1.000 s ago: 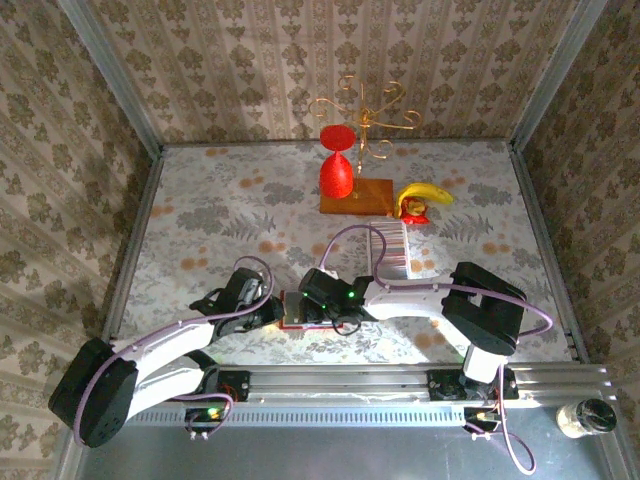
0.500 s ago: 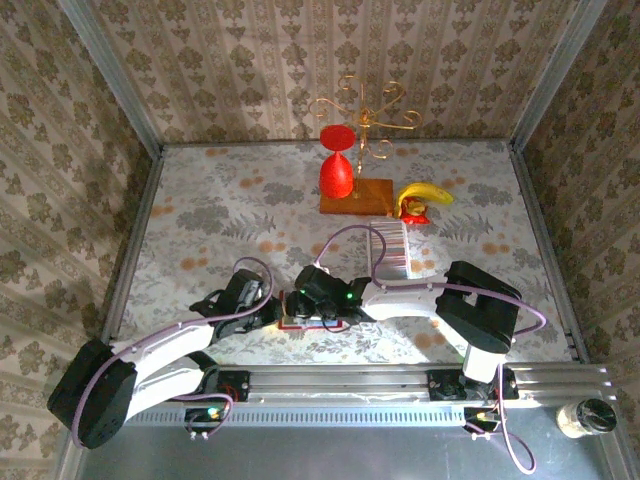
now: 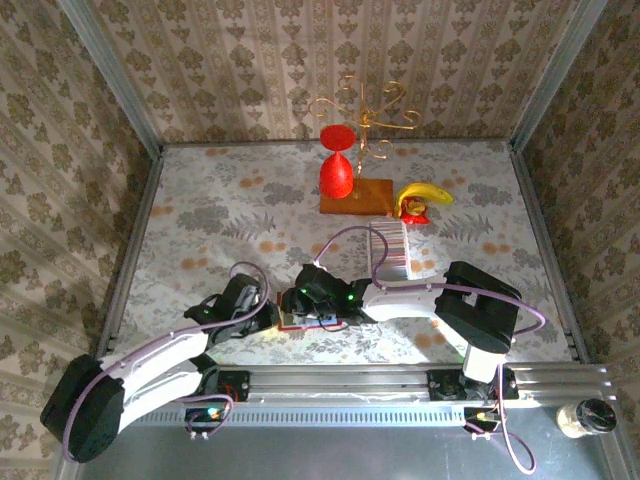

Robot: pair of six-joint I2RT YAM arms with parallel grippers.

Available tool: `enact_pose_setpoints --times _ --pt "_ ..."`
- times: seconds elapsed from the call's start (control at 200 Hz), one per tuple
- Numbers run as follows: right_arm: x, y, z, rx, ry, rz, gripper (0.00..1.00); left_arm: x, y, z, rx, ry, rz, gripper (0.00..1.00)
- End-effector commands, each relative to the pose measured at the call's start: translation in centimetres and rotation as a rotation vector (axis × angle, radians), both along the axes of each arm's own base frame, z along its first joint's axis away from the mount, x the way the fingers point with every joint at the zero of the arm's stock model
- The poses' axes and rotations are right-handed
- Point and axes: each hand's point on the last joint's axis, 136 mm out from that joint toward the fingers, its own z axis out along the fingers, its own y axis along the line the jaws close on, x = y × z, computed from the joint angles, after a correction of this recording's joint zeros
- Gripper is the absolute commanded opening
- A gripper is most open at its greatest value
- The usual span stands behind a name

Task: Put the credit cards into the card holder
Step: Flip over the card slot in the card holder.

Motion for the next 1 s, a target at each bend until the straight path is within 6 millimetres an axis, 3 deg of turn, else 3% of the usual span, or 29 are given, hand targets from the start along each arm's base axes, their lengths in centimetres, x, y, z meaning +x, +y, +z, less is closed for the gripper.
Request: enact_pose_setpoints --times 0.0,0.42,0.77,0.995 --pt "-0.2 -0.1 -0.6 -0.010 0.008 -0.012 0.46 -1.1 2.0 -0.8 0.077 0.027 0.031 0.21" --pt "-0.5 2.3 -0.5 0.051 0.043 0.018 0.44 -0.8 5.4 1.0 0.139 -0.035 0.158 0.24" --pt "-1.1 4.0 0.6 0.096 0.021 0.038 0.42 -1.1 6.0 0.7 0.140 -0.030 0.195 0.24" --pt "-1.3 5.5 1.4 0.173 0.034 0.064 0.43 -1.2 6.6 0.5 0.156 -0.016 0.224 0.30"
